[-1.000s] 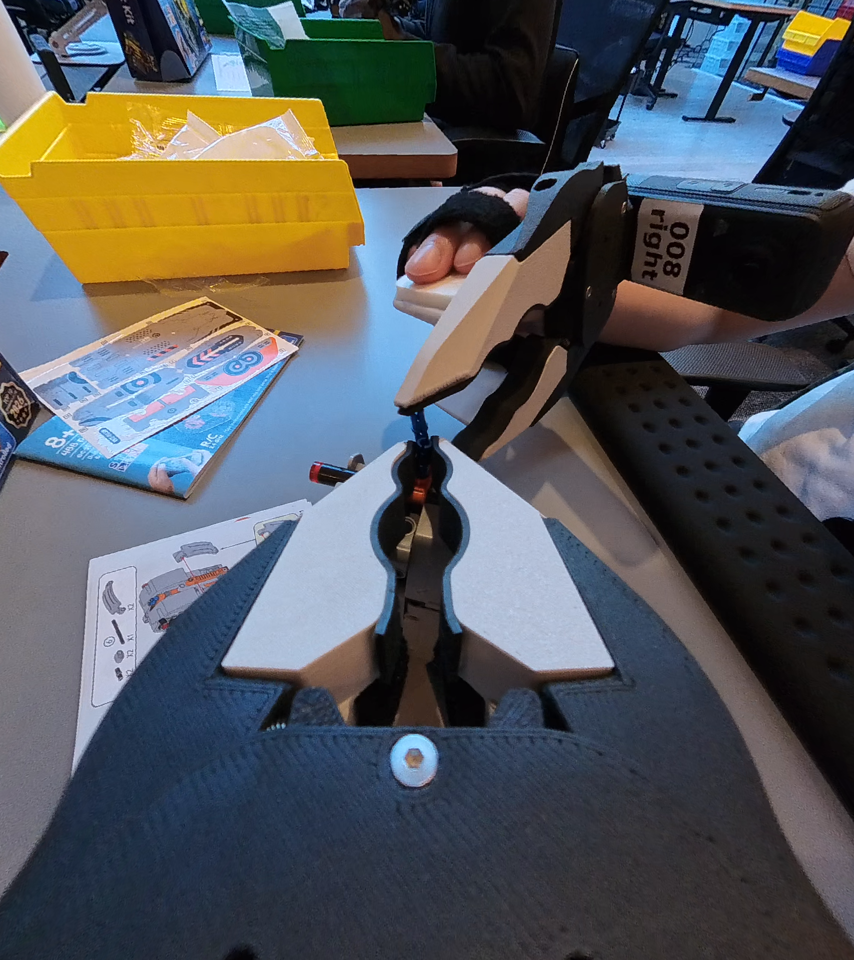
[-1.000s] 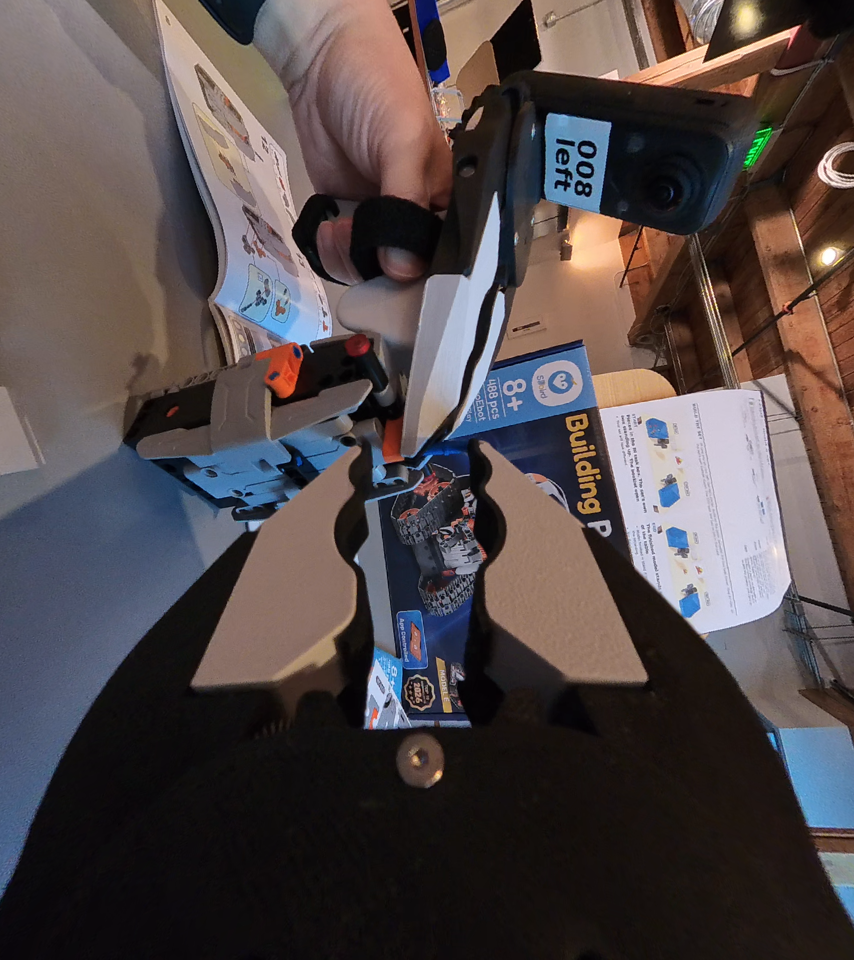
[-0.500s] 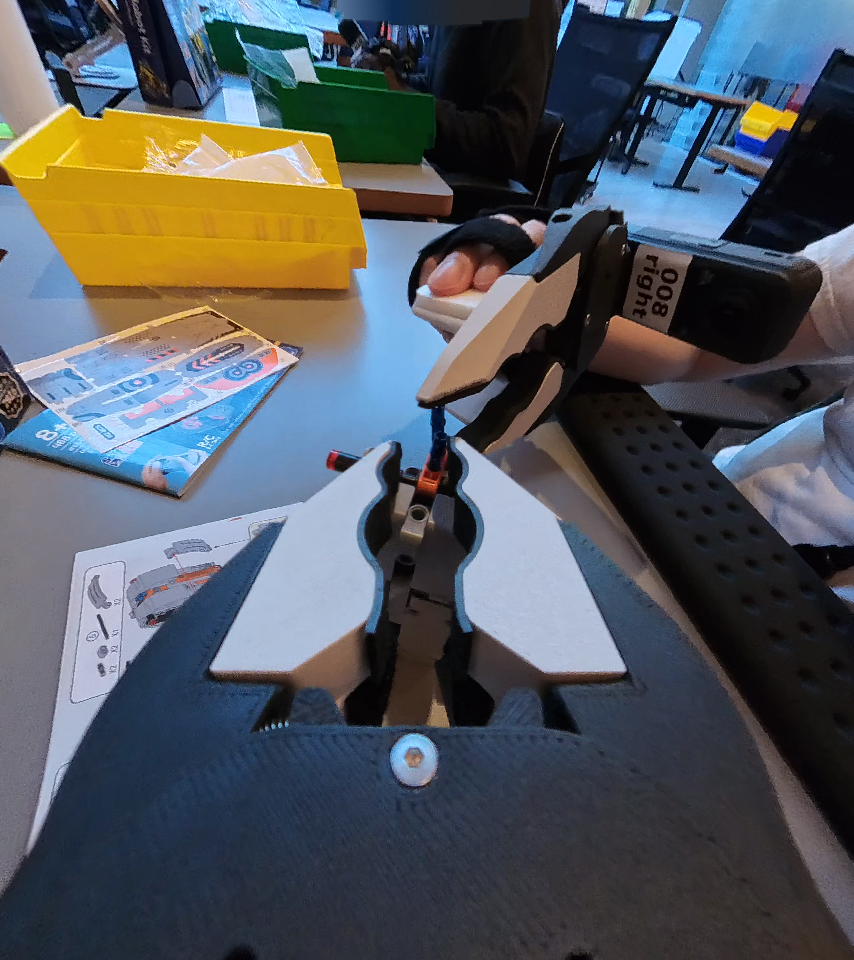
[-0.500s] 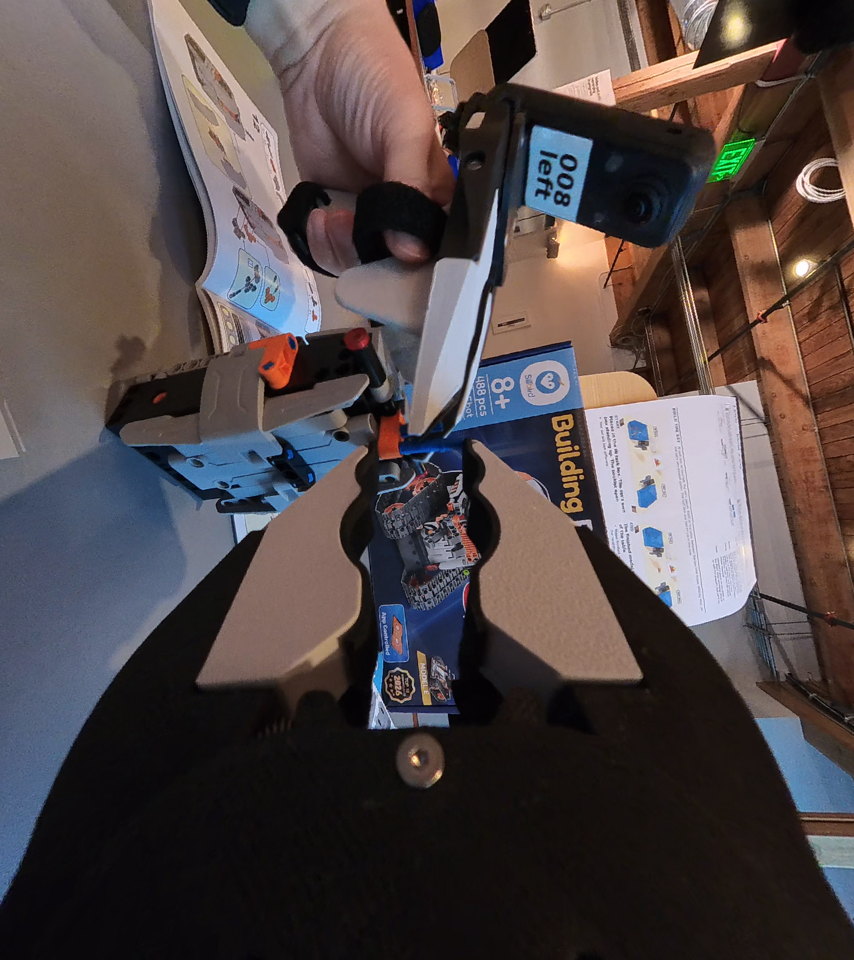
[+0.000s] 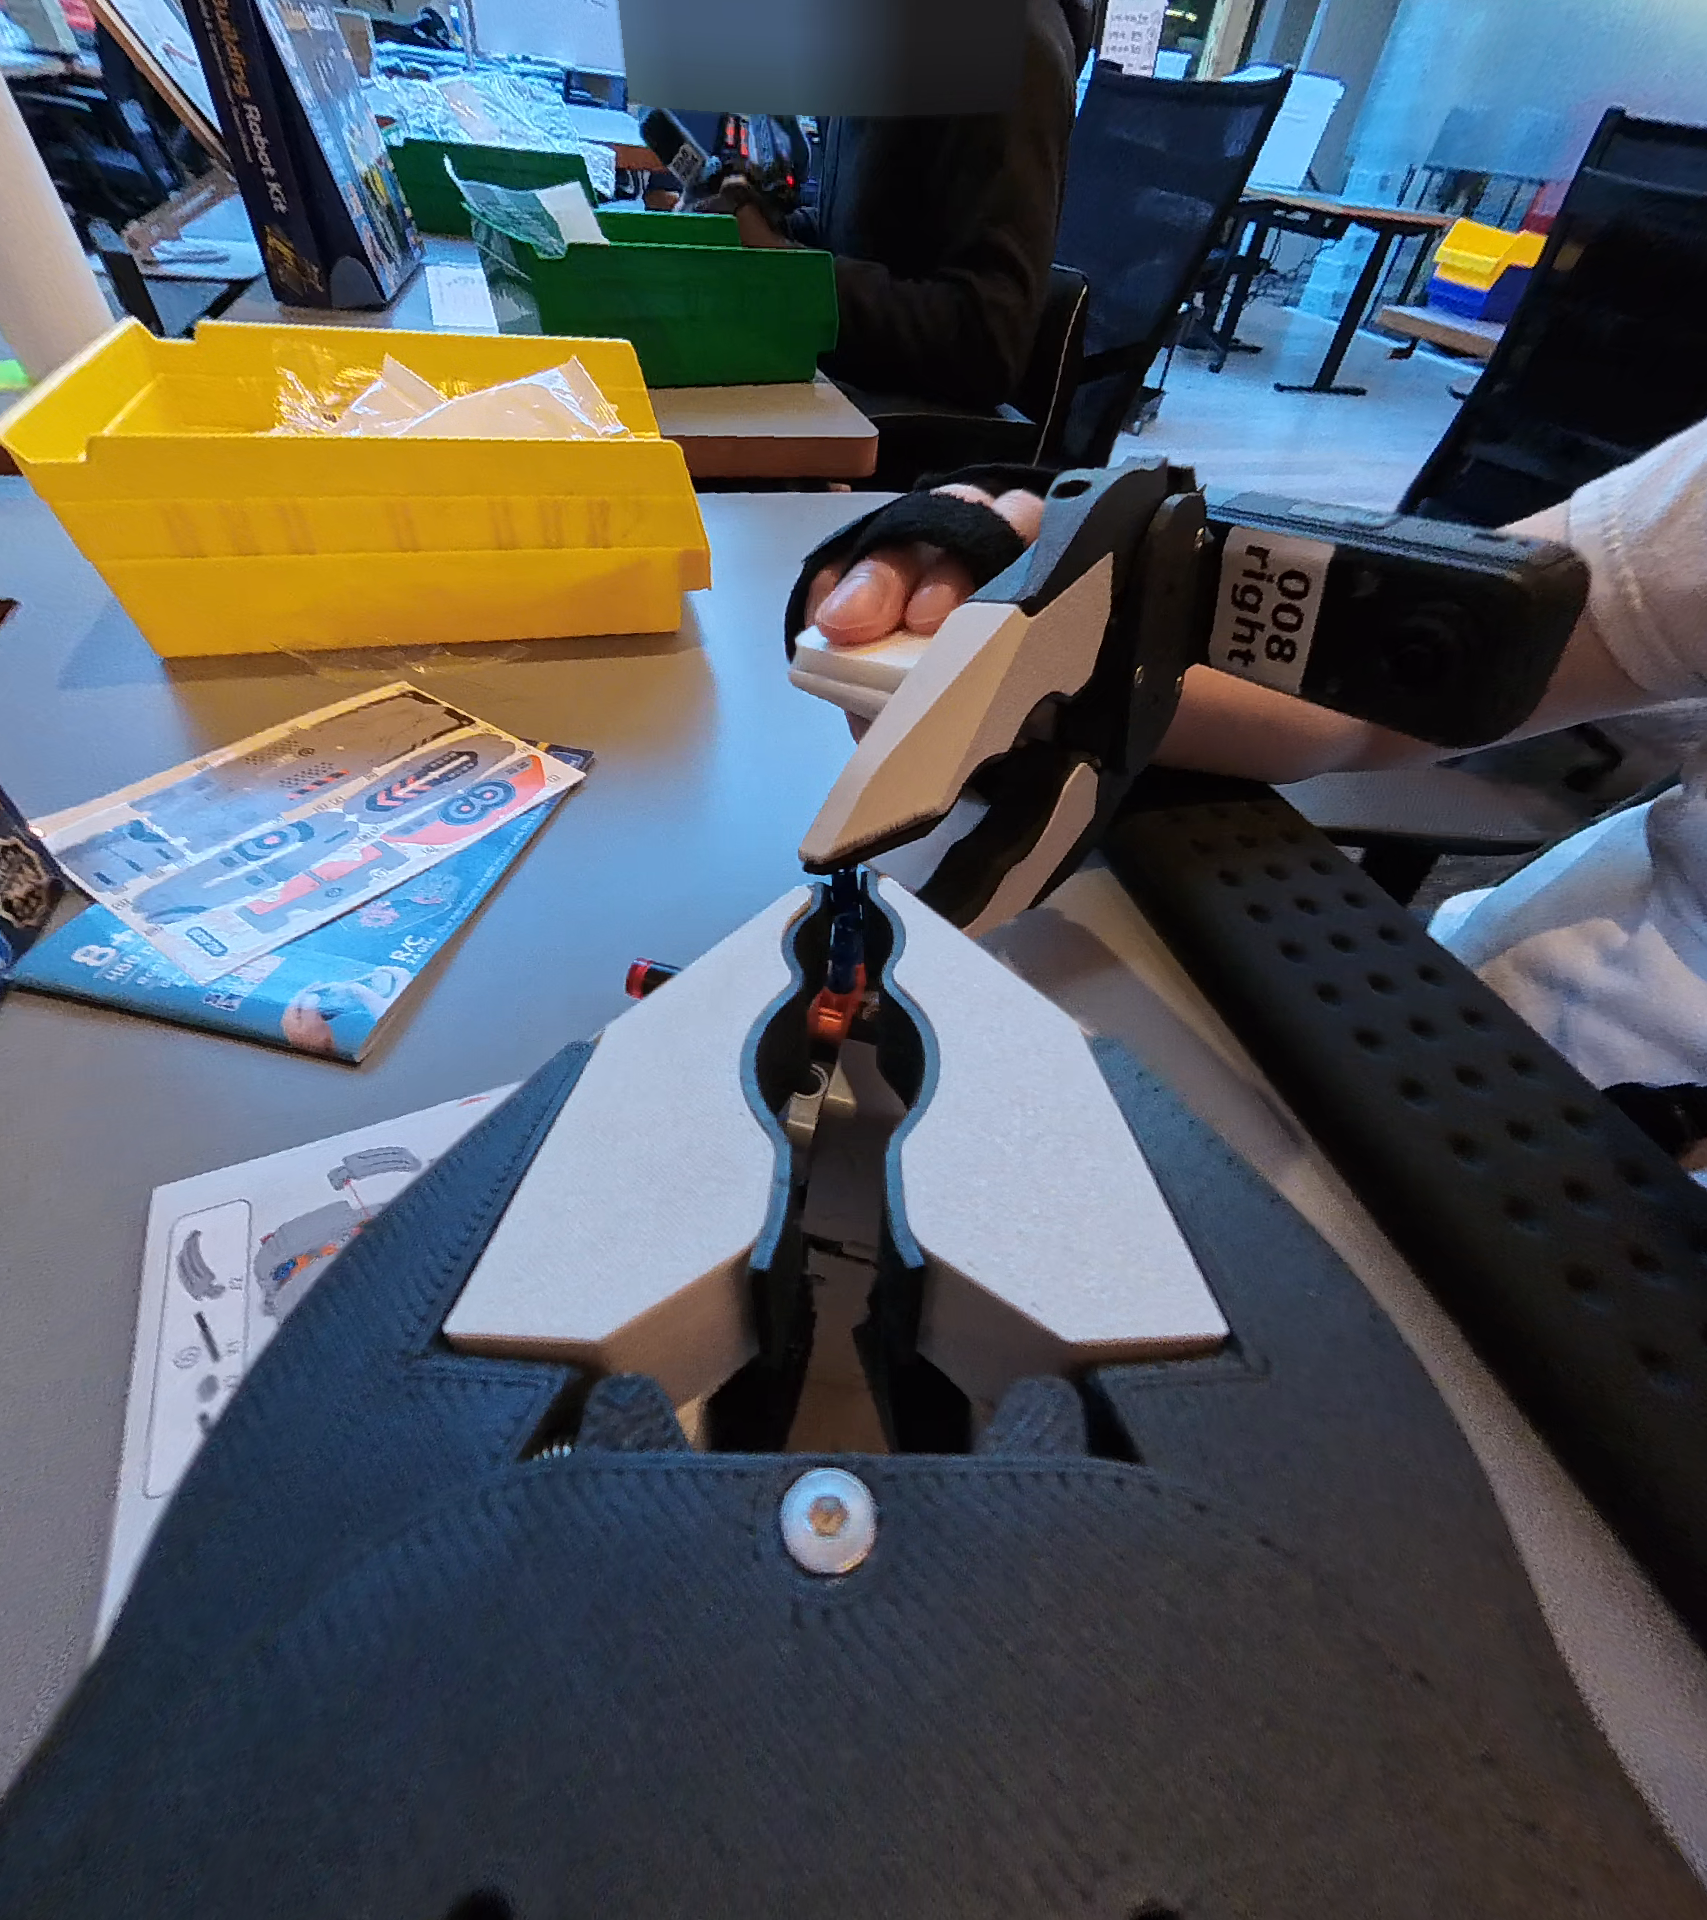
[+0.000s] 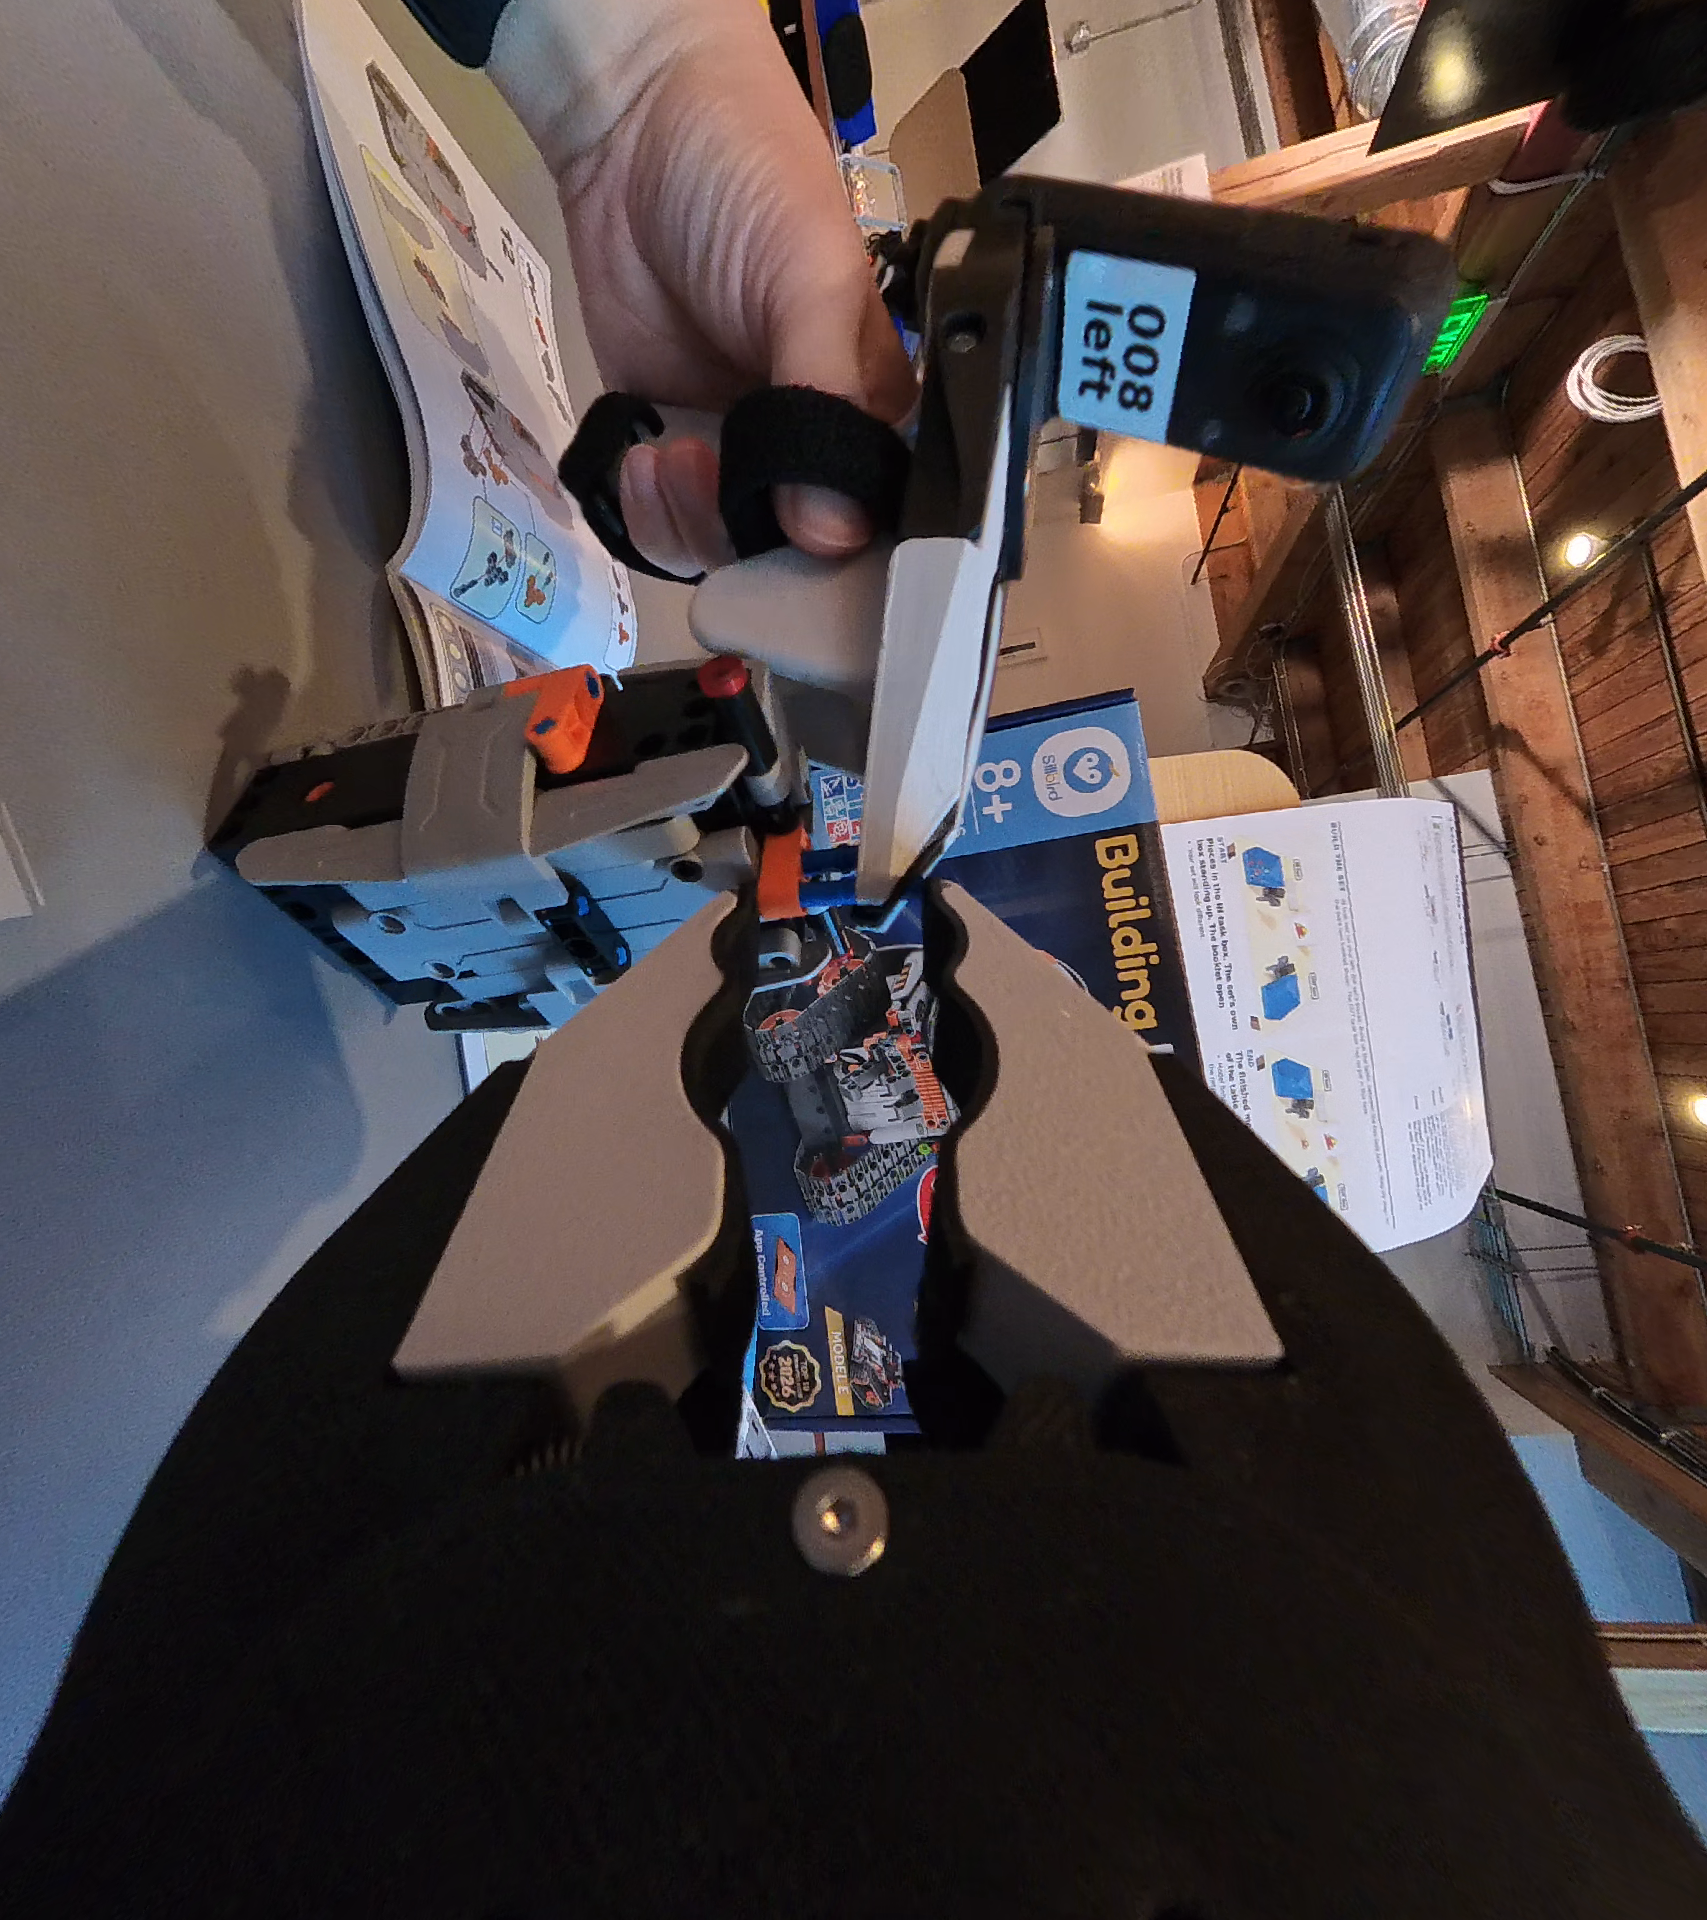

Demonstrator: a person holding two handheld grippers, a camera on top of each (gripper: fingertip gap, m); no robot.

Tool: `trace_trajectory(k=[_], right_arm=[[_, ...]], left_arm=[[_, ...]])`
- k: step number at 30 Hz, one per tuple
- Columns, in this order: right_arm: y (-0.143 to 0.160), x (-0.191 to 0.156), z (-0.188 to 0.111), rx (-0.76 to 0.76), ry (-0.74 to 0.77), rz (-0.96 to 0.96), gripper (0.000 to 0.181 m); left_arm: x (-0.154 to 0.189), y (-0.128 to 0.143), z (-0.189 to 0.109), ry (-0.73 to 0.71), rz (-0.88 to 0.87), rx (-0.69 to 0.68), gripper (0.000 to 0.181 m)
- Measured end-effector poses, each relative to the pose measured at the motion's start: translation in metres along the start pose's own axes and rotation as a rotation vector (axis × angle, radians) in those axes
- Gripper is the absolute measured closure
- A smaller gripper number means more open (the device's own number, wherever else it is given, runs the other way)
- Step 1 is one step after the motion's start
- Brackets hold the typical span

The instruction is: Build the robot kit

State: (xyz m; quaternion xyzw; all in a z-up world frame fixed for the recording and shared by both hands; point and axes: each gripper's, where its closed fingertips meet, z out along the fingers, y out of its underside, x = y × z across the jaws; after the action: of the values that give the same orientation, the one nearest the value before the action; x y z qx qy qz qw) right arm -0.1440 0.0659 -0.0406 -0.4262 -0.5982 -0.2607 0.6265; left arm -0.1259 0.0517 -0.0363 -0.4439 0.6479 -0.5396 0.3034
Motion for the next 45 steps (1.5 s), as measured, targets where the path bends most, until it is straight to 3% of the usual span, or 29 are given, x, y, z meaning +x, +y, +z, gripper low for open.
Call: trace_trajectory(k=[12, 37, 40, 45], right_arm=[[-0.002, 0.0, -0.001, 0.023, -0.013, 0.081, 0.152], [-0.007, -0.001, 0.002, 0.019, 0.005, -0.023, 0.152], [-0.007, 0.0, 0.002, 0.015, 0.01, -0.029, 0.152], [-0.008, 0.0, 0.002, 0.018, 0.016, -0.038, 0.152]], left_arm=[[0.001, 0.001, 0.0, -0.011, 0.059, 0.012, 0.179], [0.004, 0.002, -0.005, -0.015, 0.112, 0.018, 0.178], [0.001, -0.002, -0.009, -0.021, 0.074, 0.038, 0.164], [0.004, -0.004, -0.01, -0.007, 0.056, 0.047, 0.165]])
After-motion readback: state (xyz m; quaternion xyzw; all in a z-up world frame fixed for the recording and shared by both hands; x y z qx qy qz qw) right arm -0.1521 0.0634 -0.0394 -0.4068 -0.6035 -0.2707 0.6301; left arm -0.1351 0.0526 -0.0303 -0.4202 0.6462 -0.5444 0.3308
